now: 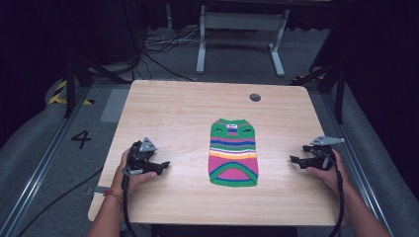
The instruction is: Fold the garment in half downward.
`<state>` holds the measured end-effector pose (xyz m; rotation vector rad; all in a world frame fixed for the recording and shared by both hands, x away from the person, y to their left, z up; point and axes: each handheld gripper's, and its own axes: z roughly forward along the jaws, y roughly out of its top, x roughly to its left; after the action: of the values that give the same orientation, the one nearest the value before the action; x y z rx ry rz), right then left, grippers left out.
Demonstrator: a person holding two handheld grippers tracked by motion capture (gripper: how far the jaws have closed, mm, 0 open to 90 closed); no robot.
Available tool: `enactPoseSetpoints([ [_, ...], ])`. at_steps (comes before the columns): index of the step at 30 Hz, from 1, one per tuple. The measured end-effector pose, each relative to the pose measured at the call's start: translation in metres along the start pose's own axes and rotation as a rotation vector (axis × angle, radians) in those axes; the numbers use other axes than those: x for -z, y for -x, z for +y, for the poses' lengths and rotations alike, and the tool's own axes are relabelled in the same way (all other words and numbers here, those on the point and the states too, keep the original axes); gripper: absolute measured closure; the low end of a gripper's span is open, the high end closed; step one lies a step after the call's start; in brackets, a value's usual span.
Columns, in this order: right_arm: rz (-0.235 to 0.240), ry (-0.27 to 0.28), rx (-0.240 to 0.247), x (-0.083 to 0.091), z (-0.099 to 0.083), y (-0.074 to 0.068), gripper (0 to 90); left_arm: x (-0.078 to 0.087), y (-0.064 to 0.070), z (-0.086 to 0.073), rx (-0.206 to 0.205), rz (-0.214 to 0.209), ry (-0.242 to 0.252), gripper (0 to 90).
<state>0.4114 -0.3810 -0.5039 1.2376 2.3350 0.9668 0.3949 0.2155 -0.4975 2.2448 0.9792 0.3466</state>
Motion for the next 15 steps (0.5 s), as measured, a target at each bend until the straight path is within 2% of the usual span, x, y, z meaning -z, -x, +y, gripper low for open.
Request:
enactPoseSetpoints([
  [5, 0.013, 0.011, 0.008, 0.003, 0.001, -0.002, 28.9, 0.002, 0.001, 0.003, -0.007, 0.0, 0.002, 22.9],
  [10, 0.027, 0.03, 0.024, 0.008, 0.007, -0.007, 33.1, 0.002, 0.004, 0.007, -0.026, 0.022, 0.009, 27.8],
  [12, 0.035, 0.039, 0.028, 0.009, 0.009, -0.009, 33.9, 0.002, 0.004, 0.008, -0.013, 0.017, 0.019, 28.7],
  [15, 0.054, 0.044, 0.046, 0.011, 0.012, -0.012, 35.8, 0.003, 0.005, 0.009, -0.024, 0.027, 0.021, 30.7],
])
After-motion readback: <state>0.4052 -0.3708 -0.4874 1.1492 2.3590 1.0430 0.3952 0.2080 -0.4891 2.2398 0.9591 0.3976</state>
